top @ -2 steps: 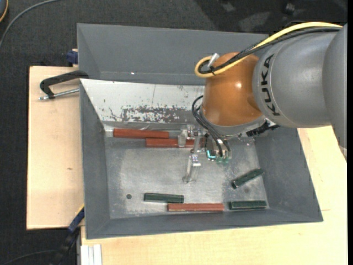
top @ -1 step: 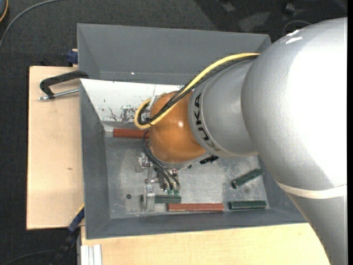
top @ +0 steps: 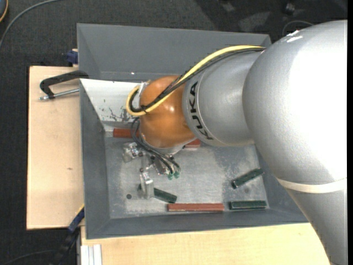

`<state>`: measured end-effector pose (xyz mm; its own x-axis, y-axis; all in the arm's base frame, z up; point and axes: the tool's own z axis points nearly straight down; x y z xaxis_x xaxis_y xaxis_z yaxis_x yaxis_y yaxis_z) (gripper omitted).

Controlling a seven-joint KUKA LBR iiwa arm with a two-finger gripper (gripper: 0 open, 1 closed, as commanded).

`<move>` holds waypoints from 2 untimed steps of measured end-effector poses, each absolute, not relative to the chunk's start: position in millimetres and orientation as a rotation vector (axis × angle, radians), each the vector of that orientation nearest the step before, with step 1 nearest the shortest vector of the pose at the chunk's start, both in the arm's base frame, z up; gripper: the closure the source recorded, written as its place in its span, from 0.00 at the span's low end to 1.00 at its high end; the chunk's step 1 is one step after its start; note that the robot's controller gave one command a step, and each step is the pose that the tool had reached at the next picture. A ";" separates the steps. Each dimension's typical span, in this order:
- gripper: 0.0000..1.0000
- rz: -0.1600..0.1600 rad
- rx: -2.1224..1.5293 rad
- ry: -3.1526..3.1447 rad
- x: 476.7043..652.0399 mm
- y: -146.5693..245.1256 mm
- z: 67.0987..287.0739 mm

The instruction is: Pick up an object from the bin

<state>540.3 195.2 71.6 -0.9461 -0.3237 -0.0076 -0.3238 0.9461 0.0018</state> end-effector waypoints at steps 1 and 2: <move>0.00 -0.003 -0.738 3.055 519.6 103.1 71.0; 0.00 0.000 -0.948 2.994 498.5 63.2 71.0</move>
Offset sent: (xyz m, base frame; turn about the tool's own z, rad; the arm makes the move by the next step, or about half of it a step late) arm -0.0215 -0.0889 -0.0016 -0.1493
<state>498.5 63.2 71.0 -0.8178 -0.5755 -0.0006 -0.5755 0.8178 -0.0003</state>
